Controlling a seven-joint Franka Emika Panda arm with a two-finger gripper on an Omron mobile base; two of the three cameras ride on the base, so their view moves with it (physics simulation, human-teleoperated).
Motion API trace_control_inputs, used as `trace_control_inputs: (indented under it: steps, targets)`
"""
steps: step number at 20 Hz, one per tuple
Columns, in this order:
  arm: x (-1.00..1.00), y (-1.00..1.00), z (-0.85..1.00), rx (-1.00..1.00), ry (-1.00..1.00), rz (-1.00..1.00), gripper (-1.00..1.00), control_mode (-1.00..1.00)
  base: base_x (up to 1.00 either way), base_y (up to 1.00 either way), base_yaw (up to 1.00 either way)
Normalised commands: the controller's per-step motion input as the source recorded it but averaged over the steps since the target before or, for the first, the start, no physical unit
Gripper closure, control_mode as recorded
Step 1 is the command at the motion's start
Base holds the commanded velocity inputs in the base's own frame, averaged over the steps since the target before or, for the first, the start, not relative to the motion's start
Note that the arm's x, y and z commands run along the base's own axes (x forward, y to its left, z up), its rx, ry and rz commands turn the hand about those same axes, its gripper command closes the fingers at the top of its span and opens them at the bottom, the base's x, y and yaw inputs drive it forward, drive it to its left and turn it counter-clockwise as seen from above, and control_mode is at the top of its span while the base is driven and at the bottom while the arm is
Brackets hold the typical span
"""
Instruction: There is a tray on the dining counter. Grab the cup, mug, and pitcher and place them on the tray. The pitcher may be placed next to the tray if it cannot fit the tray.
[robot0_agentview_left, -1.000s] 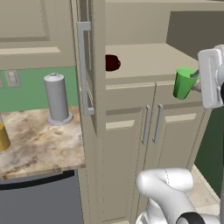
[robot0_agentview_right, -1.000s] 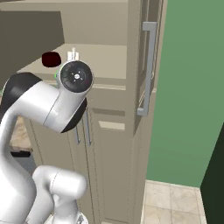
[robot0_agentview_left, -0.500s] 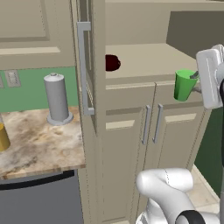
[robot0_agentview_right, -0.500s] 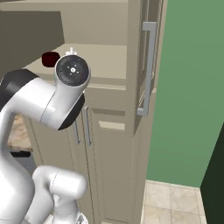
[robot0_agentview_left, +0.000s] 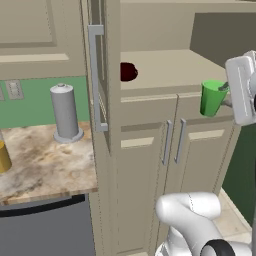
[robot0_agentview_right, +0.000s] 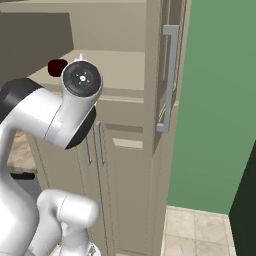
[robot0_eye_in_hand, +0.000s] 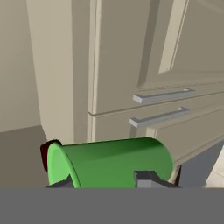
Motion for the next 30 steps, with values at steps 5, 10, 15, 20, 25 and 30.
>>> trace_control_inputs:
  steps: [5, 10, 15, 20, 25, 30]
  targets:
    - [0.00, 0.00, 0.00, 0.00, 0.00, 0.00, 1.00, 1.00, -0.80, 0.00, 0.02]
    - [0.00, 0.00, 0.00, 0.00, 0.00, 0.00, 1.00, 1.00, -1.00, -0.01, 0.10]
    - [0.00, 0.00, 0.00, 0.00, 0.00, 0.00, 1.00, 1.00, -0.97, 0.18, 0.56]
    - [0.00, 0.00, 0.00, 0.00, 0.00, 0.00, 1.00, 1.00, -0.55, 0.42, 0.89]
    - [0.00, 0.00, 0.00, 0.00, 0.00, 0.00, 1.00, 1.00, -0.15, 0.34, 0.85]
    - [0.00, 0.00, 0.00, 0.00, 0.00, 0.00, 1.00, 1.00, 0.00, 0.04, 0.78]
